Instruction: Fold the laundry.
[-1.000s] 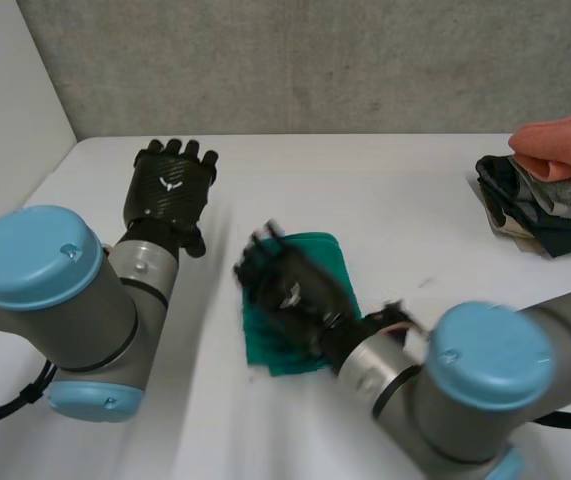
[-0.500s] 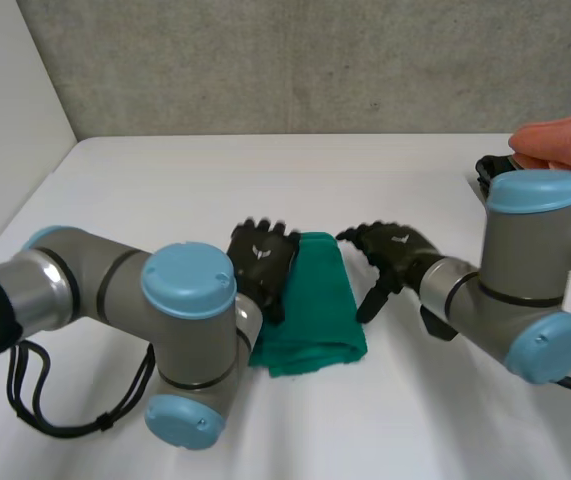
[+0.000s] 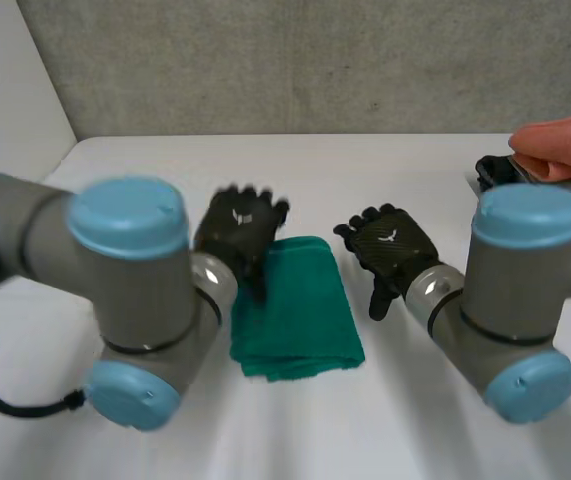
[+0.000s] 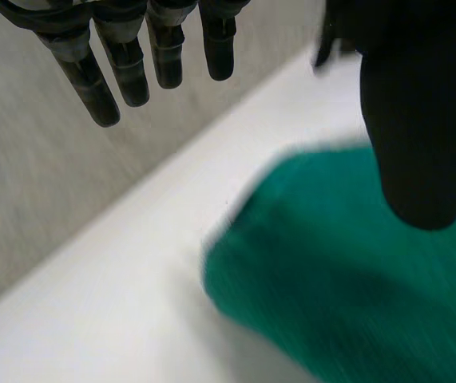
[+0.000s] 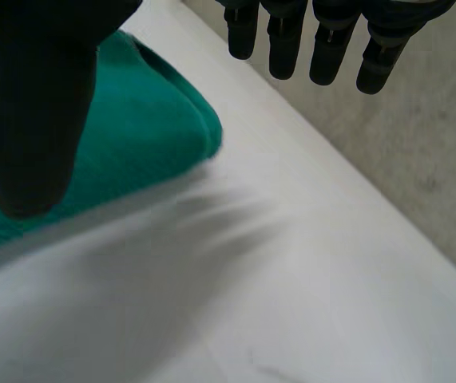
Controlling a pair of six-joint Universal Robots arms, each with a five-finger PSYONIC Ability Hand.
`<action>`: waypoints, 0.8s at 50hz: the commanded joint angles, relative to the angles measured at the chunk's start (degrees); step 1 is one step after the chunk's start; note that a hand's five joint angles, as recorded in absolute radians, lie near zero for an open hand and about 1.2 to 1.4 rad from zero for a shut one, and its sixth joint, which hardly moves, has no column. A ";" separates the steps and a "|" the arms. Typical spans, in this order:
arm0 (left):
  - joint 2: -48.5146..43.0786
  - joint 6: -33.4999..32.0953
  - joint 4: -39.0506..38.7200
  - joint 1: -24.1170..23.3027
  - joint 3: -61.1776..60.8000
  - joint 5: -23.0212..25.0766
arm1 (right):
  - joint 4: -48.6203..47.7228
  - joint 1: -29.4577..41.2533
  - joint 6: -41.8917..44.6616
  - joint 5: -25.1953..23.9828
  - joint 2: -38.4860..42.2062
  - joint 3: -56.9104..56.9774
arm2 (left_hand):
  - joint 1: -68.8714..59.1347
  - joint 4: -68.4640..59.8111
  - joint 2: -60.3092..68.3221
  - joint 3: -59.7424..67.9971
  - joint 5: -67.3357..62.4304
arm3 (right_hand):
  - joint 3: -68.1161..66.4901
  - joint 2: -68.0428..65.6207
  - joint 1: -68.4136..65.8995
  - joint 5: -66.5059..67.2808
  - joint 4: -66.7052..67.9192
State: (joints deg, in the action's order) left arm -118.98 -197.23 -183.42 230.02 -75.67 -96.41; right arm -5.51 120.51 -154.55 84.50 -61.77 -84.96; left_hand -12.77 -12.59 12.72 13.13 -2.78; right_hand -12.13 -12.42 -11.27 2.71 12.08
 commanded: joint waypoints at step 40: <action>4.90 4.40 5.01 7.90 5.01 35.59 | -31.93 8.42 2.50 -6.54 9.74 -8.73 | -5.02 -5.19 5.06 4.65 -5.00 | -67.87 -67.58 -68.73 67.29 67.92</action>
State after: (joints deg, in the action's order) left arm -114.34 -192.78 -178.43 237.77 -70.68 -60.74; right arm -37.33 128.93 -152.07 79.66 -53.01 -95.74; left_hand -14.13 -14.35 14.25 14.25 -4.54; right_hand -51.00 -51.33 -51.99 39.39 50.93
